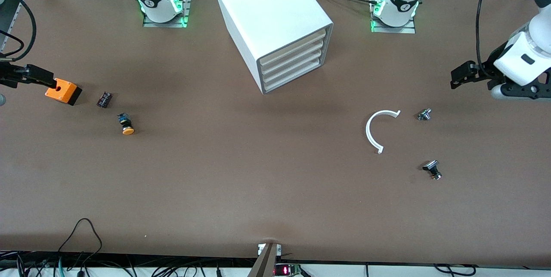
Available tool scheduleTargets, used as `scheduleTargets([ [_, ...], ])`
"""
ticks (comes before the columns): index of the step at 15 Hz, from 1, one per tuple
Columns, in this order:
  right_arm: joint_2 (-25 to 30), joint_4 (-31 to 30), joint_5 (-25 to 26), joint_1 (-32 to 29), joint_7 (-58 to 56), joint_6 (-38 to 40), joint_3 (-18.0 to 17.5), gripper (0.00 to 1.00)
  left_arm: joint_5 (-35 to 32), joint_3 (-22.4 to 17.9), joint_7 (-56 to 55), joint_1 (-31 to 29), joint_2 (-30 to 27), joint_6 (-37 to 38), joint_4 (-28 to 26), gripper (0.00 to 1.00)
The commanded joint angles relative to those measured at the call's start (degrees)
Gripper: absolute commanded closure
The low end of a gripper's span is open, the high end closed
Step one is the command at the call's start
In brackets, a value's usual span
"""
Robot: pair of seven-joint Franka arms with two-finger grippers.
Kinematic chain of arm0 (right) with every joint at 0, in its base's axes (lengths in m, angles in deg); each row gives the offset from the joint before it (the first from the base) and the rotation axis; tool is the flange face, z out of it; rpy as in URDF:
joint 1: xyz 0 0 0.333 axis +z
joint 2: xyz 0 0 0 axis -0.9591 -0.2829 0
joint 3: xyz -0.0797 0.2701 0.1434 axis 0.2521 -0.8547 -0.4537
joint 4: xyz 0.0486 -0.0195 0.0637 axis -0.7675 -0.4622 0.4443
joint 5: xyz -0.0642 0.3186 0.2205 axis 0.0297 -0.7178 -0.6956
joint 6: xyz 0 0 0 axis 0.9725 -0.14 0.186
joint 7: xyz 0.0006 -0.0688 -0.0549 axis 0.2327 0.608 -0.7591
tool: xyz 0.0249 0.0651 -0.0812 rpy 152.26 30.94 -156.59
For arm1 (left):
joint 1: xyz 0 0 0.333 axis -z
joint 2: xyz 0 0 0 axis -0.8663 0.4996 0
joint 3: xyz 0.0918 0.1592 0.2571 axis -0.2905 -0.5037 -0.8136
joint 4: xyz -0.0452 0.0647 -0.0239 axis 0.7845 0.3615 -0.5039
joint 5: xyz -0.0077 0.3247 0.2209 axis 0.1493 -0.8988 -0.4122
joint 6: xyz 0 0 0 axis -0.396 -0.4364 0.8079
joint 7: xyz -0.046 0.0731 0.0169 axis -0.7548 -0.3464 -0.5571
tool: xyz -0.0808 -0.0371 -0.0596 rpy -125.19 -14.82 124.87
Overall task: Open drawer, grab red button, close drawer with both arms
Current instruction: 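Reach the left gripper to the handle of the white cabinet drawer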
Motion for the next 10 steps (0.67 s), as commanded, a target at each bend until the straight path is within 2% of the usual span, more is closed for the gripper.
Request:
scheduleTargets([
  [1, 1.1, -0.9, 0.0, 0.0, 1.5, -0.7, -0.6, 0.00, 0.0, 0.1, 0.6, -0.3, 3.3, 2.7, 1.2, 0.00],
  [3, 0.9, -0.9, -0.1, 0.0, 1.6, -1.1, -0.5, 0.00, 1.8, 0.0, 1.2, -0.7, 6.6, 4.0, 1.0, 0.00],
  [5, 0.9, -0.9, -0.1, 0.0, 1.6, -1.1, -0.5, 0.00, 5.3, 0.0, 1.4, -0.8, 7.4, 5.4, 0.4, 0.00],
  [7, 0.9, -0.9, -0.6, 0.0, 1.6, -0.7, -0.6, 0.00, 9.6, 0.4, 1.4, -0.8, 10.6, 6.9, -0.2, 0.00],
  [10, 0.8, 0.1, -2.0, 0.0, 1.3, -0.6, -0.5, 0.00, 21.8, 1.9, 1.5, -0.9, 11.8, 4.3, -7.6, 0.00],
])
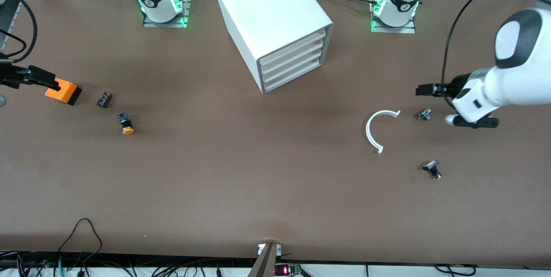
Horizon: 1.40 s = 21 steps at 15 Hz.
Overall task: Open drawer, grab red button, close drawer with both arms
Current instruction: 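Reach the left gripper to the handle of the white cabinet drawer, then pull the drawer open with the left gripper while the right gripper approaches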
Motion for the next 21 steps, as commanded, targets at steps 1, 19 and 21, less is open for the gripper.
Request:
scheduleTargets([
  [1, 0.7, 0.1, -0.9, -0.1, 0.6, -0.2, -0.2, 0.00, 11.7, 1.1, 1.4, -0.3, 0.4, -3.3, -8.3, 0.00],
  [19, -4.4, 0.7, -3.5, 8.7, 3.8, -0.6, -0.5, 0.00, 50.8, 16.6, 31.5, 7.7, 9.4, -21.2, -30.4, 0.08],
  [21, -4.1, 0.7, -6.2, 9.6, 3.1, -0.6, -0.6, 0.00, 50.8, 17.4, 31.5, 7.7, 9.4, -21.6, -31.1, 0.22],
])
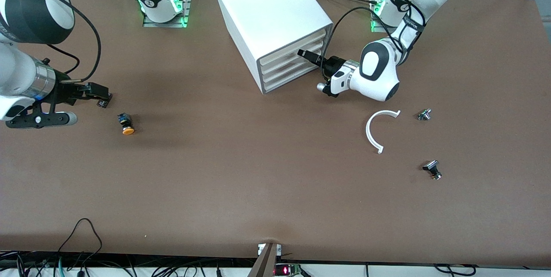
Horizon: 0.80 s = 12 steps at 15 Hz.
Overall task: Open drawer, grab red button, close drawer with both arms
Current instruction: 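Pull the drawer open with the left gripper while the right gripper approaches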
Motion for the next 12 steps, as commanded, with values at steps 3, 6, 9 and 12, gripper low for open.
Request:
scheduleTargets([
  [3, 0.9, 0.4, -3.3, 1.1, -11.1, 0.8, -2.0, 0.00, 1.6, 1.0, 2.1, -0.2, -0.7, -0.9, -1.9, 1.00],
  [6, 0.5, 0.9, -2.9, 2.2, -29.1, 0.2, -2.0, 0.00, 0.0, 0.7, 2.4, -1.1, -0.8, -1.1, -1.5, 1.00],
  [9, -1.1, 1.1, -2.9, 2.9, -44.3, -1.8, -2.0, 0.00, -2.9, -1.4, 2.3, -3.8, -1.4, -3.5, 0.7, 1.00],
  [12, -2.0, 1.1, -2.7, 6.3, -48.8, -3.7, -2.0, 0.00, -7.0, -4.9, 1.6, -6.1, -1.4, -3.6, 5.5, 1.00],
])
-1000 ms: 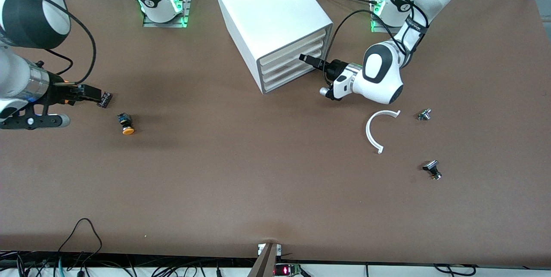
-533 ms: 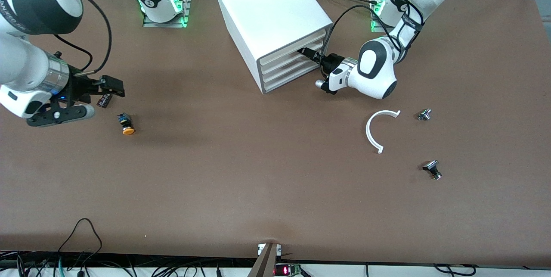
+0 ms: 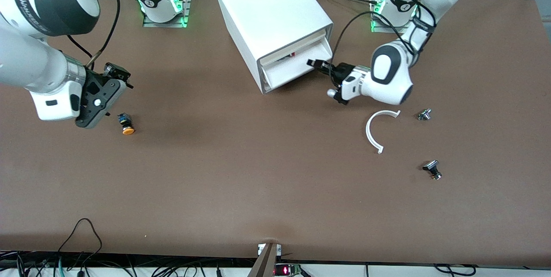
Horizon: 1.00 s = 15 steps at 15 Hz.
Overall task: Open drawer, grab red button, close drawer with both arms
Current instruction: 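Pull the drawer open with the left gripper while the right gripper approaches, then lower the right gripper onto the red button while the left gripper withdraws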
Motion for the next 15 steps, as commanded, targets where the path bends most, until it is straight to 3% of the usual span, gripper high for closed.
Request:
scheduleTargets([
  [1, -1.1, 1.0, -0.4, 3.5, -2.9, -0.8, 0.3, 0.00, -3.6, -4.7, -0.7, -0.9, -0.1, -2.5, 4.0, 1.00],
  [6, -3.9, 1.1, -0.5, 11.7, -3.7, -8.5, 0.0, 0.00, -3.6, -7.2, -0.2, -1.2, -0.2, -4.0, 5.3, 1.00],
  [7, -4.3, 1.1, -0.5, 14.1, -3.4, -10.2, 0.0, 0.00, -3.2, -7.3, -0.2, -1.9, -0.3, -4.2, 5.3, 0.34],
  [8, -5.1, 1.2, -0.9, 15.5, -3.7, -12.4, 0.0, 0.00, -3.0, -7.3, -0.2, -2.1, -0.8, -4.1, 5.3, 0.01],
  [12, -6.3, 4.3, -3.0, 21.7, -3.6, -17.6, -0.1, 0.00, -3.2, -7.3, -0.1, -2.4, -2.6, -7.8, 5.9, 0.00],
  [15, -8.3, 6.5, -3.0, 22.4, -6.1, -16.9, -3.5, 0.00, -6.3, -7.5, -0.3, -2.4, -4.8, -11.5, 6.7, 0.00],
])
